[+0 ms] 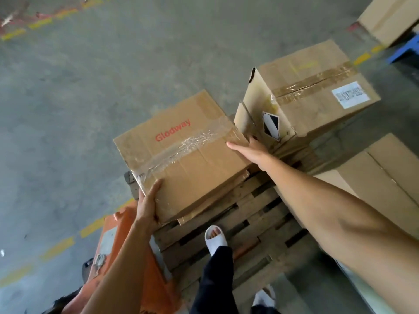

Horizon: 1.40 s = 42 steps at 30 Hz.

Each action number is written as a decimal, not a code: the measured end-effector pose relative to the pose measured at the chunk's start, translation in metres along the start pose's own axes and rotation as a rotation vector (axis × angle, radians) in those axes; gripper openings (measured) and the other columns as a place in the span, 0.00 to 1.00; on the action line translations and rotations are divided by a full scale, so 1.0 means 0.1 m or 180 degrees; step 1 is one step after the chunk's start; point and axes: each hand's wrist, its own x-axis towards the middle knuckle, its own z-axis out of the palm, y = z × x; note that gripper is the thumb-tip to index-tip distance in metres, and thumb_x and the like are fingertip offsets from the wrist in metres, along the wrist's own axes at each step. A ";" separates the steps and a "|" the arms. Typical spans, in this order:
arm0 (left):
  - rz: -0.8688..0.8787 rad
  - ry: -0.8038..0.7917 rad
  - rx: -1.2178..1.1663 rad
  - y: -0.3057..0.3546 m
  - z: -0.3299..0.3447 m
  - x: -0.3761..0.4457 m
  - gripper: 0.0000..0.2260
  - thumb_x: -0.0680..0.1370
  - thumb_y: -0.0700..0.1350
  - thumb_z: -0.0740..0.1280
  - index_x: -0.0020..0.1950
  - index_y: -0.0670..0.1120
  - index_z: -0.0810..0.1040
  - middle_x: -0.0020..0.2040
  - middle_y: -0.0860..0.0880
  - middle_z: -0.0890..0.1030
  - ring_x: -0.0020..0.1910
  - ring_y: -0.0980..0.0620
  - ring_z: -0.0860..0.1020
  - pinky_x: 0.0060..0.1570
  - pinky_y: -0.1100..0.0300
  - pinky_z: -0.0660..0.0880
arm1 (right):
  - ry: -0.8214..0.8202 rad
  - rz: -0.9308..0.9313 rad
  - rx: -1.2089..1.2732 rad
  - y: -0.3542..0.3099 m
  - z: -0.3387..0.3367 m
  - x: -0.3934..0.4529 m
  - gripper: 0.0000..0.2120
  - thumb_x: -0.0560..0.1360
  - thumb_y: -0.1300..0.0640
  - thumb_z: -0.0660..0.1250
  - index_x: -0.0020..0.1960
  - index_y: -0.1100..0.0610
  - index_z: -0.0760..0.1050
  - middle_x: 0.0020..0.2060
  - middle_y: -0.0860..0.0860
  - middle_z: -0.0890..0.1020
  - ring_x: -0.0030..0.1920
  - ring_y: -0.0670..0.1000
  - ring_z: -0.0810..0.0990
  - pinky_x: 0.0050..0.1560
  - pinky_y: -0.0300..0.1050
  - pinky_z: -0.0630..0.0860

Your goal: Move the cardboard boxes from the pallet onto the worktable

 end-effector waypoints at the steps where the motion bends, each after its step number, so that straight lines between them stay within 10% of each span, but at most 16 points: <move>1: -0.0066 0.0005 -0.0056 -0.01 0.00 0.03 0.34 0.70 0.58 0.77 0.73 0.51 0.71 0.61 0.43 0.81 0.55 0.43 0.82 0.33 0.53 0.82 | -0.0074 0.0079 0.0123 0.03 0.00 0.03 0.57 0.58 0.21 0.69 0.79 0.49 0.60 0.77 0.51 0.65 0.77 0.58 0.63 0.75 0.58 0.63; 6: -0.0165 -0.0071 -0.0184 -0.06 -0.02 0.08 0.31 0.71 0.56 0.75 0.71 0.48 0.74 0.60 0.42 0.83 0.51 0.43 0.83 0.35 0.50 0.82 | -0.0392 0.0131 0.0567 0.22 -0.01 0.16 0.56 0.51 0.18 0.70 0.73 0.44 0.69 0.70 0.47 0.75 0.71 0.54 0.71 0.71 0.57 0.67; 14: -0.0006 -0.0509 0.0194 -0.03 -0.17 -0.44 0.18 0.77 0.54 0.69 0.61 0.46 0.81 0.54 0.42 0.85 0.46 0.45 0.84 0.43 0.50 0.79 | -0.0440 -0.0059 0.1054 0.62 -0.18 -0.66 0.51 0.68 0.32 0.72 0.79 0.49 0.50 0.77 0.51 0.62 0.75 0.55 0.62 0.71 0.55 0.59; 19: 0.0427 -0.0692 0.0304 -0.16 -0.16 -1.11 0.31 0.69 0.54 0.75 0.70 0.47 0.74 0.61 0.41 0.81 0.54 0.39 0.81 0.39 0.47 0.82 | -0.0384 -0.0589 0.1347 1.05 -0.40 -1.40 0.40 0.72 0.34 0.70 0.79 0.43 0.58 0.74 0.43 0.68 0.74 0.49 0.64 0.73 0.51 0.58; 29: 0.1276 -0.1374 0.0603 -1.07 0.13 -2.83 0.18 0.78 0.47 0.66 0.68 0.49 0.75 0.55 0.45 0.81 0.47 0.46 0.79 0.38 0.53 0.76 | 0.0563 -0.1231 0.1750 2.48 -1.05 -3.48 0.19 0.79 0.46 0.67 0.69 0.47 0.72 0.51 0.36 0.77 0.50 0.35 0.75 0.49 0.34 0.66; 42: 0.1608 -0.2568 0.1453 -1.63 1.07 -4.08 0.23 0.78 0.49 0.67 0.72 0.44 0.74 0.40 0.50 0.86 0.34 0.53 0.84 0.29 0.62 0.78 | 0.1820 -0.1155 0.2447 3.94 -1.48 -5.14 0.21 0.74 0.41 0.71 0.64 0.46 0.76 0.56 0.47 0.84 0.57 0.50 0.81 0.59 0.48 0.74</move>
